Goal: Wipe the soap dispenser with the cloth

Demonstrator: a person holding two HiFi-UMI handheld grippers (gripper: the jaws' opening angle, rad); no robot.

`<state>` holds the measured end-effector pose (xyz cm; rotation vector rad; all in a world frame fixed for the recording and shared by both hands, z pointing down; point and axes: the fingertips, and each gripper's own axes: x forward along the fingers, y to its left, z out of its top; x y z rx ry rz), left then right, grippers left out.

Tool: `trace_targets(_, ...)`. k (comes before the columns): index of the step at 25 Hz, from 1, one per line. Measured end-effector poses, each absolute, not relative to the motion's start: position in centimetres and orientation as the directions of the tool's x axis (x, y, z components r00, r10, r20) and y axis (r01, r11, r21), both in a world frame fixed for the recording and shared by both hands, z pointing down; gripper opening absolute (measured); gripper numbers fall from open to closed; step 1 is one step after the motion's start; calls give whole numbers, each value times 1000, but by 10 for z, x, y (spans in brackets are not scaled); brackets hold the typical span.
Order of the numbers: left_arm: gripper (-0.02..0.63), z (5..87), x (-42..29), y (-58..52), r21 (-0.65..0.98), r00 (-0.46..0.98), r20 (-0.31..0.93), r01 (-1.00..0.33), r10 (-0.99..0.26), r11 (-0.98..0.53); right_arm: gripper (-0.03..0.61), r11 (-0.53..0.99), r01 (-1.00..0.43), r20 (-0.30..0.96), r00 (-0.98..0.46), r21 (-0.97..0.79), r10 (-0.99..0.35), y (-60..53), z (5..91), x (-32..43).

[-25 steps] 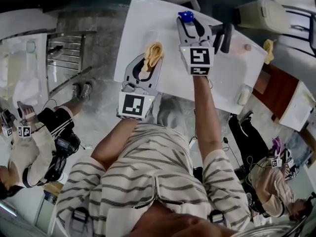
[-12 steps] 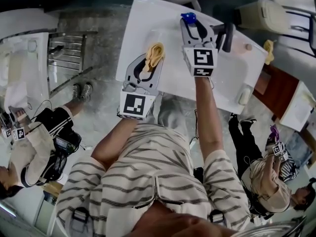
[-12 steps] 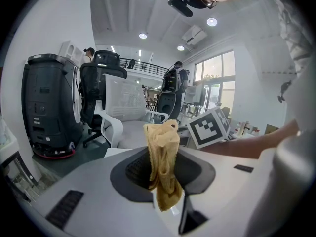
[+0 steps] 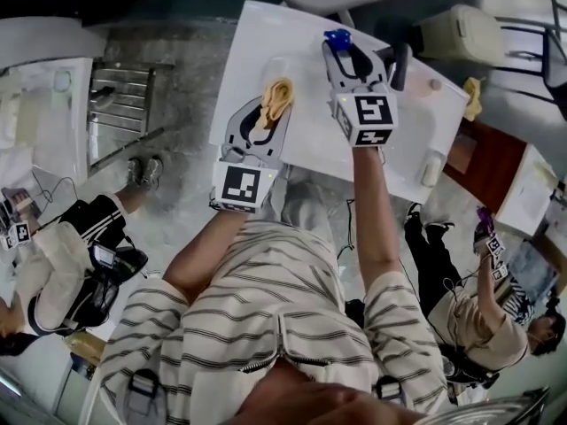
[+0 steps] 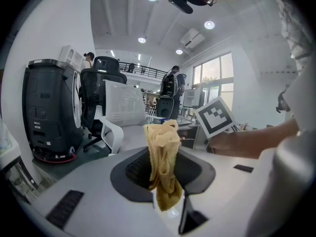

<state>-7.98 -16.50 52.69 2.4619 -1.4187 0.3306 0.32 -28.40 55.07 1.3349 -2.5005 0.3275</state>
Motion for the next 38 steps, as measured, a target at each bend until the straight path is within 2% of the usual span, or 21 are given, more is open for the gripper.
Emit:
trace_targets(20, 100, 439, -50, -125, 116, 603, 242, -796, -760, -594, 129, 631, -759, 322, -644, -159, -694, -198, 405, 15)
trace_targets(26, 101, 401, -39, -120, 85, 630, 181, -775, -755, -627, 129, 638, -758, 287, -646, -133, -708, -176, 361, 16)
trace_targets(38, 101, 367, -20, -90, 58, 668, 149, -742, -729, -668, 129, 628, -769, 234, -637, -118, -735, -131, 326, 24)
